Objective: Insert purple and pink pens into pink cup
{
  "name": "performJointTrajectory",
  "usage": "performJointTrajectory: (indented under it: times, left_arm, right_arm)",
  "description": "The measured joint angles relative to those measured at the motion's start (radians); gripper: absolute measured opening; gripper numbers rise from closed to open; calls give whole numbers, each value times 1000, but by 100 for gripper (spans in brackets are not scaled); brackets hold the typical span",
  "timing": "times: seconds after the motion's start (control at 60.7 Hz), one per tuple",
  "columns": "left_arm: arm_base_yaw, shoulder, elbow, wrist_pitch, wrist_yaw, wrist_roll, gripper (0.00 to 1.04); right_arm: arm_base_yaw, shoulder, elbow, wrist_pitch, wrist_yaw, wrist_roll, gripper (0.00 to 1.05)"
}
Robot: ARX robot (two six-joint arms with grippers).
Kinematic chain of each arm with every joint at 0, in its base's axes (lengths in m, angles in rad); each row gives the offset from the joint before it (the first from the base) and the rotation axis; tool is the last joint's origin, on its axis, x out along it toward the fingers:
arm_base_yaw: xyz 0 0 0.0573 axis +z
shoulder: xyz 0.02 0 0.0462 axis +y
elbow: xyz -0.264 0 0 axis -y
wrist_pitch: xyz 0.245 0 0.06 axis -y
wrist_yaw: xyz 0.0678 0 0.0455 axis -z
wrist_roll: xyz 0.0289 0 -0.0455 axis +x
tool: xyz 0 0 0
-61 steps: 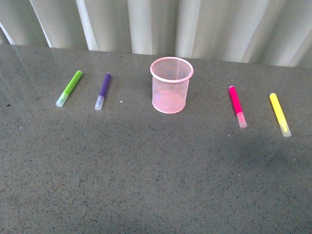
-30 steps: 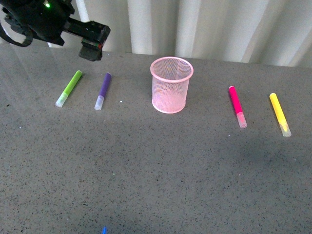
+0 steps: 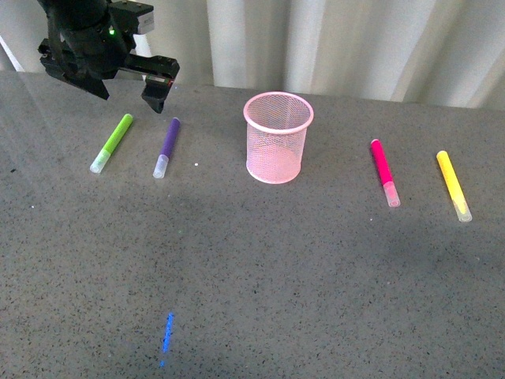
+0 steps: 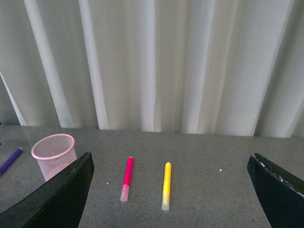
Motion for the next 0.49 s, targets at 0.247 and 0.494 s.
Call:
performJointTrajectory:
  times: [0.247, 0.494]
  left_arm:
    - [-15, 85, 135, -46, 5, -34, 98]
    - [-41, 126, 144, -42, 16, -56, 98]
  right_arm:
    - [0, 0, 0, 0, 0, 0, 98]
    - [0, 0, 0, 0, 0, 0, 98]
